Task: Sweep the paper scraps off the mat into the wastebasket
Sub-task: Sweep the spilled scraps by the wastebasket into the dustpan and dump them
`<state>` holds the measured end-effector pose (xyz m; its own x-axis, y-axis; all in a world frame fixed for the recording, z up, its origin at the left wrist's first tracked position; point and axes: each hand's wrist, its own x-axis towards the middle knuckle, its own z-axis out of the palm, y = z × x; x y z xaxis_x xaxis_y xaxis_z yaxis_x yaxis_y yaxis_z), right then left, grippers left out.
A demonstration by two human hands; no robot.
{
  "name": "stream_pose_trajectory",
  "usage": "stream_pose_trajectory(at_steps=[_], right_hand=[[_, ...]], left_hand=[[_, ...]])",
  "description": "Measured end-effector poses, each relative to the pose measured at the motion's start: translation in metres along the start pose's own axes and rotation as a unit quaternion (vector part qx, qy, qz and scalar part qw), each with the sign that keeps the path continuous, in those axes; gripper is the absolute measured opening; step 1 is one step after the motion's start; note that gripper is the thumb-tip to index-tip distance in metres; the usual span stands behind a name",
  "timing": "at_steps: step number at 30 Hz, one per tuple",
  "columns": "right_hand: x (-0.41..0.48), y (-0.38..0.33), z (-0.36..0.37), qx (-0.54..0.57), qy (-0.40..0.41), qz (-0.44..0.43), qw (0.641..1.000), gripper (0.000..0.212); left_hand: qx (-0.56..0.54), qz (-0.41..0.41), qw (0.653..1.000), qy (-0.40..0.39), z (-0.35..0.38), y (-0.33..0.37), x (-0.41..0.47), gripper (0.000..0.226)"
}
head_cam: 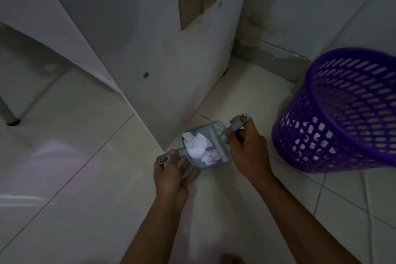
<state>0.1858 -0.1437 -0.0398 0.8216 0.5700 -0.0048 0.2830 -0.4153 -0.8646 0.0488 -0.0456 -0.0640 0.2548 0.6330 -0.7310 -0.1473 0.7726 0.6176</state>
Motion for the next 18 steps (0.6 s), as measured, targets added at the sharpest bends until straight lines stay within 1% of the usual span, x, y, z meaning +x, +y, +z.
stream_pose_trajectory(at_steps=[2,5,7,10,13,15,16,18], right_hand=[[0.003,-0.022,-0.022,0.002,0.026,-0.017,1.0,0.01],[0.011,-0.064,-0.063,-0.008,0.083,-0.059,0.995,0.015],[0.013,-0.092,-0.094,-0.007,0.118,-0.086,0.989,0.016],[0.012,-0.12,-0.144,0.017,0.166,-0.096,0.981,0.017],[0.011,-0.124,-0.191,0.062,0.231,-0.093,0.966,0.016],[0.013,-0.117,-0.219,0.07,0.282,-0.078,0.954,0.017],[0.014,-0.111,-0.231,0.059,0.299,-0.068,0.95,0.017],[0.014,-0.097,-0.25,0.012,0.315,-0.045,0.948,0.017]], left_hand=[[0.01,0.017,0.999,-0.038,0.016,0.012,-0.014,0.013],[0.016,0.036,0.994,-0.098,0.052,0.037,-0.039,0.024],[0.03,0.05,0.989,-0.137,0.08,0.053,-0.056,0.02],[0.053,0.064,0.975,-0.206,0.121,0.072,-0.08,0.012],[0.083,0.084,0.958,-0.262,0.165,0.08,-0.097,0.02],[0.119,0.103,0.943,-0.293,0.197,0.073,-0.109,0.026],[0.139,0.114,0.935,-0.307,0.212,0.066,-0.115,0.024],[0.172,0.141,0.92,-0.322,0.236,0.048,-0.123,0.013]])
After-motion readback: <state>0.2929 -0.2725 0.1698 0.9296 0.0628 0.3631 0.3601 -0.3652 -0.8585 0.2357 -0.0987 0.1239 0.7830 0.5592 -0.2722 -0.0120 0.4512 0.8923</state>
